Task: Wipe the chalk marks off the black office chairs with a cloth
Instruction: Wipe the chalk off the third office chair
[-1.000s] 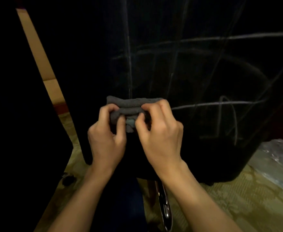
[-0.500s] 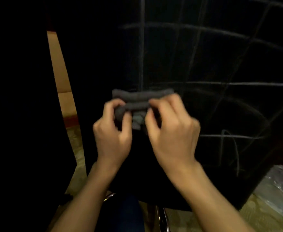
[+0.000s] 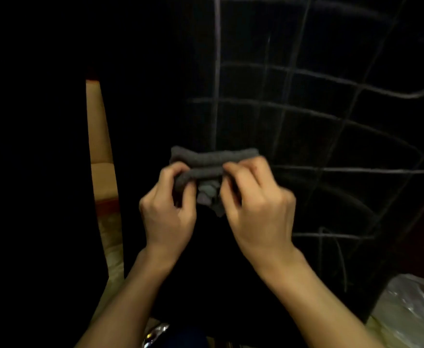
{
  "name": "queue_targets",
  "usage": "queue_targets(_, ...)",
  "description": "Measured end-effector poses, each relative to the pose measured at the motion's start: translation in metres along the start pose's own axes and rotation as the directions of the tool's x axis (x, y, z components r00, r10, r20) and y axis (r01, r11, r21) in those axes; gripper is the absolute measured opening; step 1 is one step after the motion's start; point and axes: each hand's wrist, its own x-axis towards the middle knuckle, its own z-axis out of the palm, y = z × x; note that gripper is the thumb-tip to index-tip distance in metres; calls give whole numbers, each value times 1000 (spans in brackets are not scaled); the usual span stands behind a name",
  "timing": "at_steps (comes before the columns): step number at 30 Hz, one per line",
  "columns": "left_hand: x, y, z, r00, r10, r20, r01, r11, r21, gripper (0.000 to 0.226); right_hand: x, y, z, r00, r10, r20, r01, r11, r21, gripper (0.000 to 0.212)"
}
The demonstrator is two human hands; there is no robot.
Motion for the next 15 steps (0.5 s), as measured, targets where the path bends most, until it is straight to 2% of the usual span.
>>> queue_targets(4, 54, 18, 6, 995, 84, -61, -83, 996, 23, 21, 55, -2, -10, 997, -23, -72, 20, 999, -44, 15)
queue_targets(10, -13, -12, 5, 984, 176, -24, -172, 980, 101, 18, -12, 13, -5, 997, -38, 69, 40, 999, -33, 23)
queue_targets(13, -10, 1, -14, 973, 213, -88, -192, 960, 204, 26, -6, 12, -6, 997, -59, 51, 64, 994, -90, 18)
queue_targets(15, 5, 20, -26, 949, 300, -97, -274, 937, 216, 24, 1, 9, -5, 996, -85, 14, 86, 987, -135, 16)
